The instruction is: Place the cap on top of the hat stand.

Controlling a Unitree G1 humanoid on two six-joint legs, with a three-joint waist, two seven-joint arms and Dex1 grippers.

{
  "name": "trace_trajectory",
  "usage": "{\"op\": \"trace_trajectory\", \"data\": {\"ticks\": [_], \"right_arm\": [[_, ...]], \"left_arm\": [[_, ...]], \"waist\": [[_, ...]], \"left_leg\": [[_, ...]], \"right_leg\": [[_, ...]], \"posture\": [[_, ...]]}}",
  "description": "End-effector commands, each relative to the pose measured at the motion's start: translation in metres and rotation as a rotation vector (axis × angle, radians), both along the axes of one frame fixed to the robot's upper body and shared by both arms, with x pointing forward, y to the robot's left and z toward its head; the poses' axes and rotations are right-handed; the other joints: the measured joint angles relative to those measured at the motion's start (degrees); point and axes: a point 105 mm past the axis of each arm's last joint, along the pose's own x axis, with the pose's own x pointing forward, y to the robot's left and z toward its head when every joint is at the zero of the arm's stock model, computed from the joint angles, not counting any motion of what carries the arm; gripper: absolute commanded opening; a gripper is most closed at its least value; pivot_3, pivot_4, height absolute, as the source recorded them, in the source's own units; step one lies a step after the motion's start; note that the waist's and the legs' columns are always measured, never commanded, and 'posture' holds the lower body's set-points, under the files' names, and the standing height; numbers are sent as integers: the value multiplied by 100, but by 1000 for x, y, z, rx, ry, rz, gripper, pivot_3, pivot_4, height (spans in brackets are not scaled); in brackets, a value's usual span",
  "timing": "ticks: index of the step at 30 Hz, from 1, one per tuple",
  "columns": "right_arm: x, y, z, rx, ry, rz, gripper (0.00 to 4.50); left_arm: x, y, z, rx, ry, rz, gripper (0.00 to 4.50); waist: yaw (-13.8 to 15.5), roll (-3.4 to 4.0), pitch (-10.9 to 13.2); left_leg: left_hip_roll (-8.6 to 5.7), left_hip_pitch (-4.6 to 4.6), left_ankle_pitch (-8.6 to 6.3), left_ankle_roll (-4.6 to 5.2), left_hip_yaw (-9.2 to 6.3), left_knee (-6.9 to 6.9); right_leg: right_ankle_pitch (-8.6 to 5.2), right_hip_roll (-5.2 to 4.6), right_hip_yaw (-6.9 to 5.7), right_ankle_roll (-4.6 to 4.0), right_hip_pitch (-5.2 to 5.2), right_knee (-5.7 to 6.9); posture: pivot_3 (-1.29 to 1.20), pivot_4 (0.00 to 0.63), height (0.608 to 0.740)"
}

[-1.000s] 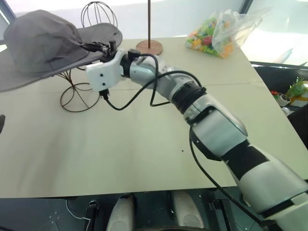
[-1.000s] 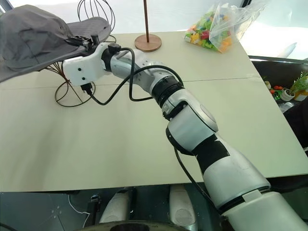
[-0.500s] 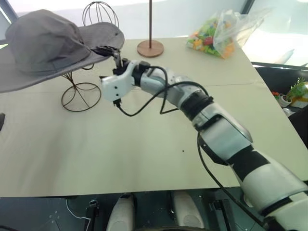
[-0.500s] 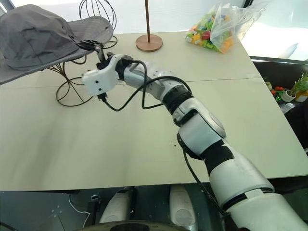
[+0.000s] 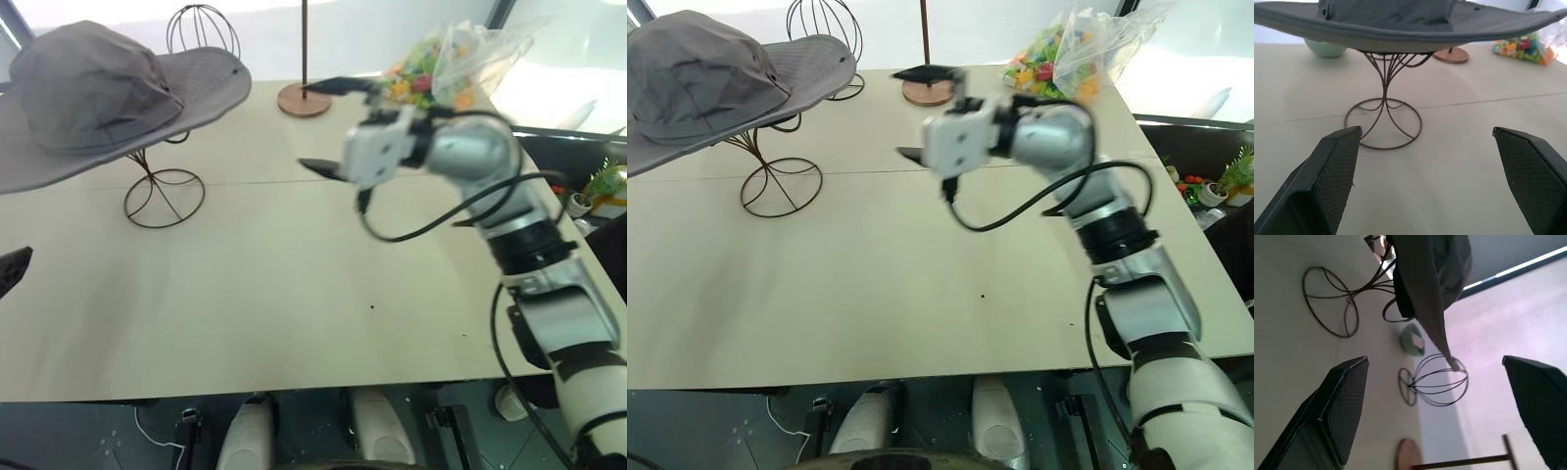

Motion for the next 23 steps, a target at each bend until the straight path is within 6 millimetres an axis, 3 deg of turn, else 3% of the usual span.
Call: {"op": "trace_trajectory", "data": {"ticks": [1,4,8,23], "right_arm": [[-14,-27,45,179,279,76,4453],[-8,-55,63,262,434,48,4453],[-16,-72,60,239,581,96,4453],[-7,-69,45,249,639,103,4453]], "left_arm": [[-7,6,8,26,-50,28,4500],[-12,9,12,27,-73,44,4500],[-19,12,22,23,-112,66,4500],[-40,10,36,25,-130,89,4500]], "waist": [[2,3,2],[-24,6,4],[-15,2,1],[-12,7,4]], "left_leg": [[0,0,0,0,0,1],[2,6,-1,2,1,-1],[2,3,-2,3,3,-6],[1,-2,-2,3,13,-3]], "right_leg": [[0,0,0,0,1,-1],[-9,3,0,-16,0,-2],[-10,3,0,-17,-3,-10],[-1,-1,1,-1,-9,-9]], "posture": [[0,150,740],[0,150,740],[0,150,740],[0,150,740]]}}
